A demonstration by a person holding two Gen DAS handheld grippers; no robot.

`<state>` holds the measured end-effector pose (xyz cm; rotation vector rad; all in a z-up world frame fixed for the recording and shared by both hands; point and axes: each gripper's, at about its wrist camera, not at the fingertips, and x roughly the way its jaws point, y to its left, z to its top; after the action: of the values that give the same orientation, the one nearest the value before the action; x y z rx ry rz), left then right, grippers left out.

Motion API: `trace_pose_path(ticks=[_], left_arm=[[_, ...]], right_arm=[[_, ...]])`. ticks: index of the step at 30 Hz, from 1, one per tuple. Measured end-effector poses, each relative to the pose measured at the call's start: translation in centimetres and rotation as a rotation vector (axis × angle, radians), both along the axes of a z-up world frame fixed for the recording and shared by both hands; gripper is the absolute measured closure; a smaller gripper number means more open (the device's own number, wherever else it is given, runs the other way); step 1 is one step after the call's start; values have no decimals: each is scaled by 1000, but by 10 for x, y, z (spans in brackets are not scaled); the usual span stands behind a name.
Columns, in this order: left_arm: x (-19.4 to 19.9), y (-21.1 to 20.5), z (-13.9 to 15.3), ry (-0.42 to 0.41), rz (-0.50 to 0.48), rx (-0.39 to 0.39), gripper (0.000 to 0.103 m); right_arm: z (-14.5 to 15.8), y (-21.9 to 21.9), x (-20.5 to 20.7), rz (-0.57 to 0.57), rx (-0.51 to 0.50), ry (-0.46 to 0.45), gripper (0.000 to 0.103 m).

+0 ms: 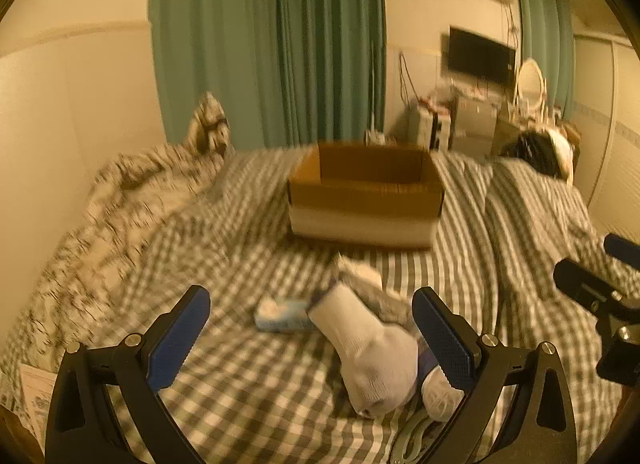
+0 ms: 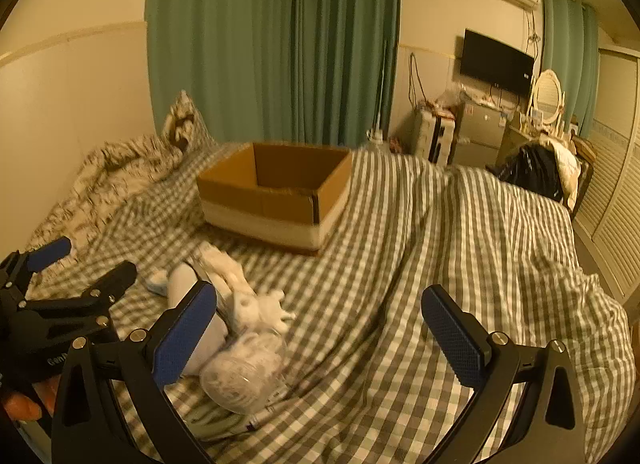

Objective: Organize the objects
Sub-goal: 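Grasp the white sock with the left tool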

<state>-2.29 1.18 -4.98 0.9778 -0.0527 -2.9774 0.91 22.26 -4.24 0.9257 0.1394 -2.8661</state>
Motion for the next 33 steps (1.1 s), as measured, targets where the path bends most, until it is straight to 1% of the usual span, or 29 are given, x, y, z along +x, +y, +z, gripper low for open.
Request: trace_pose_path(ticks=[4,5,6,8,10,11,13,14,15,16,17,20,25,29,33], left_arm=[[-12,13,-35,-95,-29,-19,3],[-16,17,-46,-129,-41,-31,4],[-18,19,-55,-153,-37,-34,4],[-22,26,-76,-212,-66,-50,4],[-24,29,-90,-245,-95,-32,5],[-24,29,-93,-255,-107,-16,5],[-24,29,-98,-273,-143,28,14],[-22,31,-98,-273,-166,48,30],[-21,32,-97,-274,-196,74,53],[-19,31,-95,-275,-214,98,54],[-16,32,-93,-269,-209,94,57],[-6,29,-81,-241,-196,62,61],[2,5,-51,-164,-125,13,61],[-1,-20,-36,-127,-63,-4,61],[-1,-35,-31,-117,-36,12,61]], right_arm=[[-23,2,-12,-8,16,-62,0],[-29,2,-15,-9,18,-75,0],[-34,2,-17,-7,23,-90,0],[-43,1,-21,-5,32,-112,0],[-49,1,-25,-5,34,-130,0],[-51,1,-27,-5,33,-138,0],[-55,0,-29,-5,33,-154,0],[-57,-1,-29,-5,36,-161,0],[-58,-3,-29,-4,41,-165,0],[-59,-4,-29,-4,46,-166,0],[-59,-5,-28,-3,50,-168,0],[-58,-9,-26,-5,52,-174,0],[-66,-23,-25,3,44,-218,0],[-83,-41,-31,36,5,-296,0],[-111,-55,-43,50,-48,-407,1]])
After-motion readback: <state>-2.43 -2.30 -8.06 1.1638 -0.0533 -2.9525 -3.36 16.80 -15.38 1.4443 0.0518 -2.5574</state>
